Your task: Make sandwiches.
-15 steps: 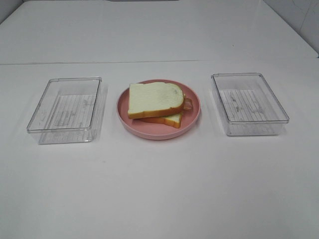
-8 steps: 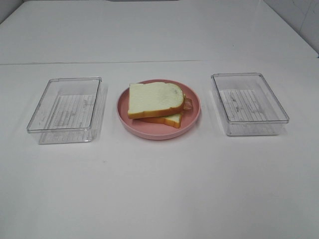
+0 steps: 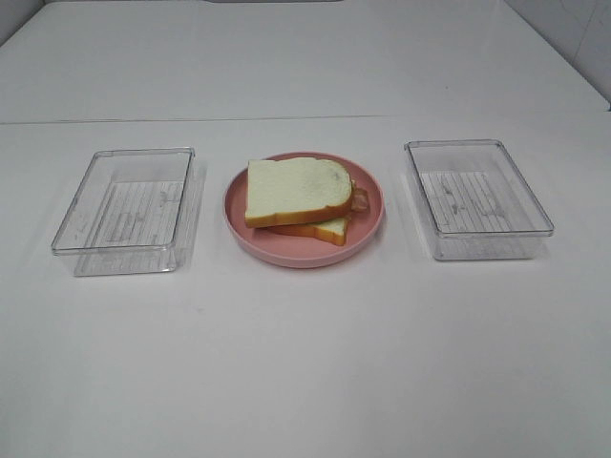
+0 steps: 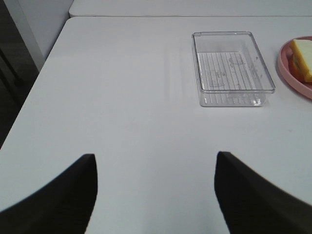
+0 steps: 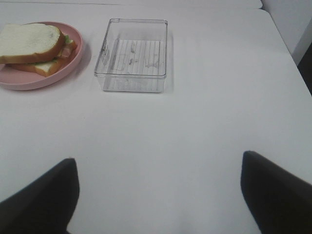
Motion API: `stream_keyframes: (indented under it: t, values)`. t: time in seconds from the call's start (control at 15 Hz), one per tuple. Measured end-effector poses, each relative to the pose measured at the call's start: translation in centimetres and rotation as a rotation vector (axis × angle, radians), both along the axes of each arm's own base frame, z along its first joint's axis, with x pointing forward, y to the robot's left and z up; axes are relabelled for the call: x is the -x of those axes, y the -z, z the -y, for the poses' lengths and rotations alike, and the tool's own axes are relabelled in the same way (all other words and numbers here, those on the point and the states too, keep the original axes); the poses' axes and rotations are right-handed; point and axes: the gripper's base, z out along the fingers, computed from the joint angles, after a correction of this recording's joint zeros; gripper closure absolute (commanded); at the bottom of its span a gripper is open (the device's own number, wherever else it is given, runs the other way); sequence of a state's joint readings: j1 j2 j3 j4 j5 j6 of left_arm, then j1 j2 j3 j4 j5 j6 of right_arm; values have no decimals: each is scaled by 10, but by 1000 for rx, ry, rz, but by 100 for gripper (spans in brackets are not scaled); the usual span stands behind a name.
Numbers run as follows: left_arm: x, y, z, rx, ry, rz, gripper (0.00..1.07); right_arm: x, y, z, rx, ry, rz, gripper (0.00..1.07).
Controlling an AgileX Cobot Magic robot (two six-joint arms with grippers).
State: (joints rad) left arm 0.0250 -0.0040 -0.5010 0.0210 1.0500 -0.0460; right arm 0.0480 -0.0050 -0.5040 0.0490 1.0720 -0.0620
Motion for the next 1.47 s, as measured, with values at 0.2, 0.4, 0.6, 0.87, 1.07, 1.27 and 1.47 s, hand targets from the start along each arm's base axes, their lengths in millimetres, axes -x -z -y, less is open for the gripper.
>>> stream_keyframes:
  t: [0.2, 0.4, 0.6, 0.87, 1.07, 1.27, 1.47]
  values:
    - [0, 0, 3, 11, 31, 0, 41, 0, 0, 0, -2, -2, 0, 22]
    - [0, 0, 7, -7, 94, 2, 41, 0, 0, 0, -2, -2, 0, 22]
    - [0, 0, 8, -13, 104, 2, 41, 0, 0, 0, -2, -2, 0, 22]
    - [0, 0, 8, -14, 104, 2, 41, 0, 0, 0, -2, -2, 0, 22]
    - [0, 0, 8, -14, 104, 2, 41, 0, 0, 0, -2, -2, 0, 22]
    - [0, 0, 8, -14, 104, 2, 41, 0, 0, 0, -2, -2, 0, 22]
    - [0, 0, 8, -14, 104, 2, 41, 0, 0, 0, -2, -2, 0, 22]
